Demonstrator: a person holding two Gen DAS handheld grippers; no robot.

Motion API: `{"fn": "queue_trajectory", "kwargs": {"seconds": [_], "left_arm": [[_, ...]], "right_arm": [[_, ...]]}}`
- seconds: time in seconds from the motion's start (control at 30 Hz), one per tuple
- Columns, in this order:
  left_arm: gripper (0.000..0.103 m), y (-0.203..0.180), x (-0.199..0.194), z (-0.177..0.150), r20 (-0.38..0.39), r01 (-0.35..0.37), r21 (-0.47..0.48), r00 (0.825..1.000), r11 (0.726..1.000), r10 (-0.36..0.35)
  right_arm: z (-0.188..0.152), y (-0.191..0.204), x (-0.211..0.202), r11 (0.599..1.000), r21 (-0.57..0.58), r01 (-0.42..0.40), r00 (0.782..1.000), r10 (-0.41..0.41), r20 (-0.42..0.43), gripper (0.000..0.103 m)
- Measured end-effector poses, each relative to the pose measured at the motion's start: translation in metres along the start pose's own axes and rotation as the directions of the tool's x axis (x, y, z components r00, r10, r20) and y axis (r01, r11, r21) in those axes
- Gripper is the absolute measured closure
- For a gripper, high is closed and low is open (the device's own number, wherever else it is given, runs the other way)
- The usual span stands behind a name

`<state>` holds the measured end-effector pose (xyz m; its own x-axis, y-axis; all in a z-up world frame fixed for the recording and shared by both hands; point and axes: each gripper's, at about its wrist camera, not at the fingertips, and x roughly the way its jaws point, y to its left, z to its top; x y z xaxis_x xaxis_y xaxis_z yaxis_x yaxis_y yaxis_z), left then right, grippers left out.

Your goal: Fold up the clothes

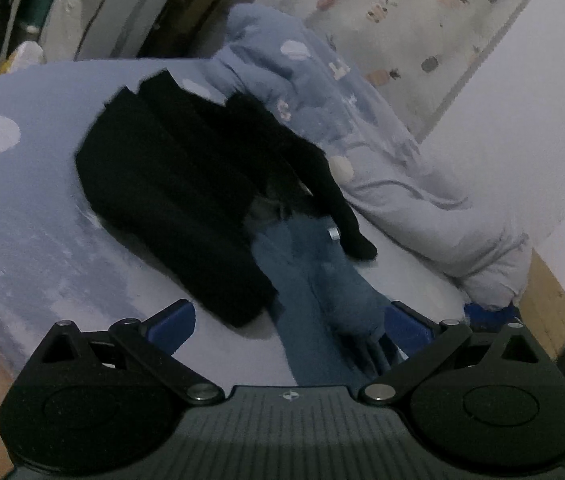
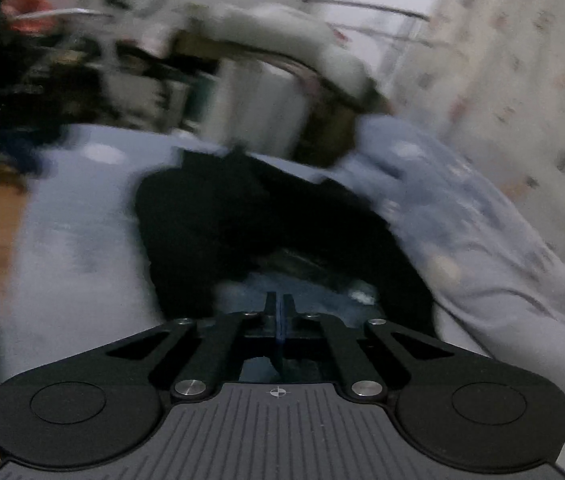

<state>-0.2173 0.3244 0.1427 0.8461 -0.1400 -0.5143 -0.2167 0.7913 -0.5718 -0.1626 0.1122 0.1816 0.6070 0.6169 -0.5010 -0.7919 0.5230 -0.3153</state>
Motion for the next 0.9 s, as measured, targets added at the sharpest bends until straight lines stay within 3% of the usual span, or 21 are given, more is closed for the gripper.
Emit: {"fn": "queue_trajectory", "kwargs": {"seconds": [0.13, 0.27, 0.37, 0.43, 0.5, 0.53, 0.57, 0.63, 0.73, 0.77, 0.8, 0.83, 0.9], "left_arm": [[0.000, 0.009, -0.009, 0.014, 0.014, -0.004, -0.002, 1.000, 1.000, 0.004], [0.000, 0.010, -0.009, 0.021, 0.014, 0.010, 0.021, 1.000, 1.000, -0.011], [0.000, 0.011, -0.006, 0.020, 0.004, 0.022, 0.026, 1.000, 0.999, -0.022], [0.000, 0.012, -0.006, 0.018, -0.004, 0.035, 0.031, 0.999, 0.999, -0.035], [0.000, 0.013, -0.006, 0.014, -0.016, 0.049, 0.037, 0.999, 0.998, -0.048], [0.000, 0.013, -0.005, 0.012, -0.028, 0.054, 0.037, 0.998, 0.998, -0.053], [0.000, 0.014, -0.003, 0.011, -0.040, 0.059, 0.034, 0.998, 0.998, -0.057], [0.000, 0.014, -0.001, 0.008, -0.059, 0.068, 0.033, 0.996, 0.997, -0.066], [0.000, 0.012, -0.002, 0.008, -0.062, 0.081, 0.046, 0.995, 0.996, -0.078], [0.000, 0.012, -0.004, 0.008, -0.058, 0.085, 0.047, 0.995, 0.995, -0.082], [0.000, 0.013, -0.005, 0.009, -0.051, 0.087, 0.045, 0.995, 0.995, -0.084], [0.000, 0.015, -0.007, 0.010, -0.043, 0.087, 0.041, 0.995, 0.995, -0.085], [0.000, 0.020, -0.008, 0.011, -0.030, 0.080, 0.031, 0.996, 0.996, -0.079]], "right_arm": [[0.006, 0.060, -0.009, 0.995, -0.031, -0.098, 0.995, 0.098, 0.001, 0.103], [0.007, 0.091, -0.011, 0.975, 0.027, -0.219, 0.975, 0.220, -0.036, 0.103], [0.004, 0.086, -0.009, 0.984, 0.079, -0.160, 0.986, 0.164, -0.043, 0.101], [-0.003, 0.060, -0.001, 0.988, 0.148, -0.033, 0.996, 0.044, -0.071, 0.071], [-0.009, 0.035, 0.010, 0.983, 0.168, 0.071, 0.994, -0.056, -0.091, 0.049], [-0.012, 0.025, 0.016, 0.978, 0.172, 0.113, 0.990, -0.097, -0.101, 0.040], [-0.014, 0.017, 0.026, 0.976, 0.162, 0.145, 0.985, -0.126, -0.121, 0.039], [-0.019, 0.003, 0.048, 0.972, 0.135, 0.191, 0.972, -0.169, -0.161, 0.039], [-0.029, -0.004, 0.078, 0.981, 0.105, 0.166, 0.966, -0.140, -0.217, 0.045], [-0.031, -0.002, 0.086, 0.985, 0.081, 0.155, 0.963, -0.132, -0.233, 0.055], [-0.033, 0.000, 0.091, 0.988, 0.036, 0.153, 0.958, -0.139, -0.252, 0.094], [-0.034, 0.002, 0.089, 0.986, 0.015, 0.169, 0.954, -0.159, -0.255, 0.095], [-0.034, -0.007, 0.071, 0.974, 0.079, 0.210, 0.958, -0.189, -0.215, 0.095]]}}
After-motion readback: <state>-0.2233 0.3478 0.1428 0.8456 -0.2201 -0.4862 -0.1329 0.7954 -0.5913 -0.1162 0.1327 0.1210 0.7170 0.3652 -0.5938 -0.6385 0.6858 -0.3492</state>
